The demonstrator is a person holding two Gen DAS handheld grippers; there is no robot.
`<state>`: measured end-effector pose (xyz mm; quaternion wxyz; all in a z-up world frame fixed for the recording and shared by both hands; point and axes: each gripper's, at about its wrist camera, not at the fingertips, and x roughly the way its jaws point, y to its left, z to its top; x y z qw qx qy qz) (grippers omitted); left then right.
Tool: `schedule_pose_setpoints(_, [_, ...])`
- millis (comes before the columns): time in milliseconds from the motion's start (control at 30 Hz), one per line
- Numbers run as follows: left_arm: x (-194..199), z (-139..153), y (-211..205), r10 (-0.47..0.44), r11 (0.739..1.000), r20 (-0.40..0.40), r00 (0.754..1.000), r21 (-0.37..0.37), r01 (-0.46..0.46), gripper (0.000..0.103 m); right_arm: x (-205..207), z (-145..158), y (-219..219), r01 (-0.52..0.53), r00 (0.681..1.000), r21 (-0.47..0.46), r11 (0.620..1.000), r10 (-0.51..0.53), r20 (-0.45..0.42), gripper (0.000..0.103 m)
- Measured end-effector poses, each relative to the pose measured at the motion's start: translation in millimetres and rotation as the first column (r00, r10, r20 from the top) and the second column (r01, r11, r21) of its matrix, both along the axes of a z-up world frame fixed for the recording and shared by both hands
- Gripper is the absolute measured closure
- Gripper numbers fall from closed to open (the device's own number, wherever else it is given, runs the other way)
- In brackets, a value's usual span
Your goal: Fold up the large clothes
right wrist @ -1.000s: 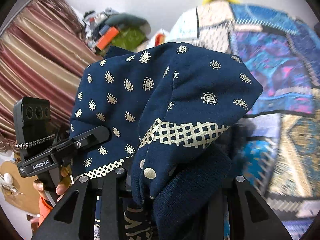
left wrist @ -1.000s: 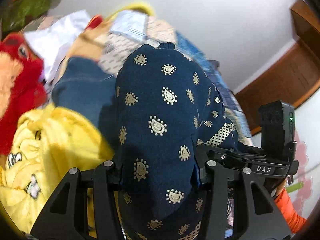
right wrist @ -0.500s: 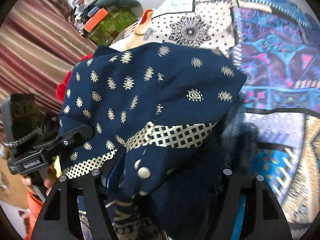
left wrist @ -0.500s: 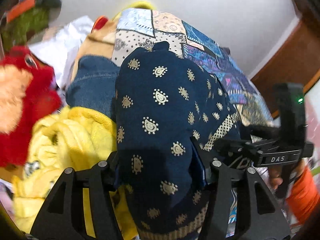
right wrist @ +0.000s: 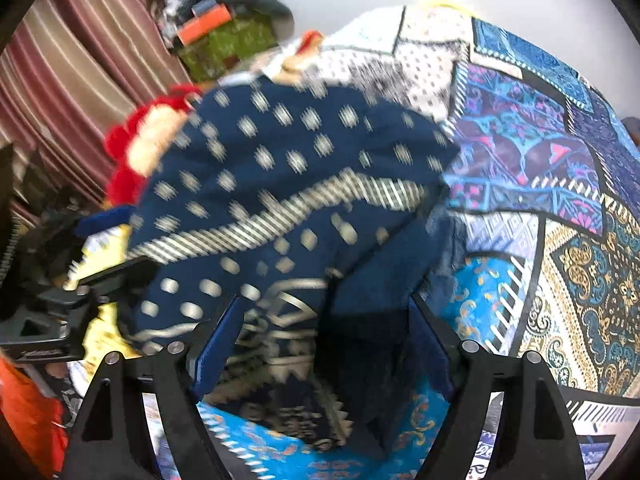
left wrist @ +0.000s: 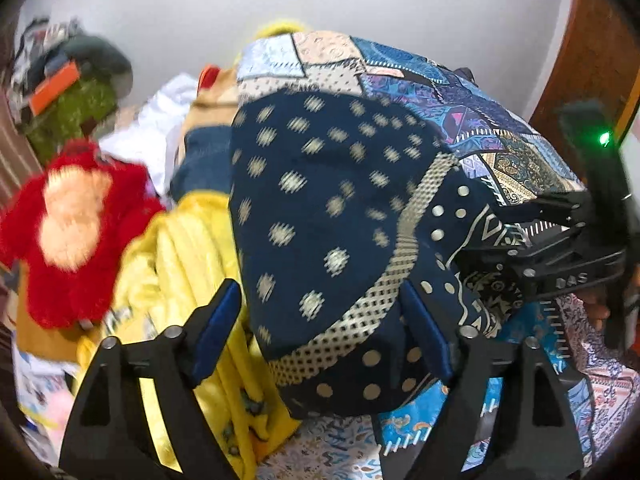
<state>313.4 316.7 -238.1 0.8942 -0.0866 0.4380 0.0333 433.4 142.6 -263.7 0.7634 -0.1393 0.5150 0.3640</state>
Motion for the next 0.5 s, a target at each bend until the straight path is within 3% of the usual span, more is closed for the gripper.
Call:
schedule_pose_setpoints(67, [-6,-7,10,0.016,0.997,-0.008,1.000,-0.071,-0.016,0.018,5,-12,-9,0.007,1.000,-0.007,1.000,-0.007,-0.010,0.023])
schedule_pose_setpoints(200, [-17,-12,13,0.024,0.996,-0.009,1.000,-0.091,-0.025,0.017,17,-14,-37,0.047,0.996,0.049,0.998,-0.043,-0.081,0.021])
schedule_pose_setpoints(333, [-29,-8,12,0.050,0.995,-0.010,0.999,-0.088,-0.051,0.017,16,-2,-55,0.066,0.997,-0.030,0.997,-0.064,0.051,0.021])
schedule_pose_setpoints(400, [-34,-3,8,0.064,0.996,-0.013,0.998,-0.062,-0.065,0.018,13,5,-66,0.089,0.994,-0.062,0.994,-0.084,0.077,0.021])
schedule_pose_setpoints(500, [-44,11,1,0.078,0.997,0.005,0.997,-0.019,-0.078,0.019,0,28,-82,0.098,0.990,-0.013,0.995,-0.096,0.102,0.021])
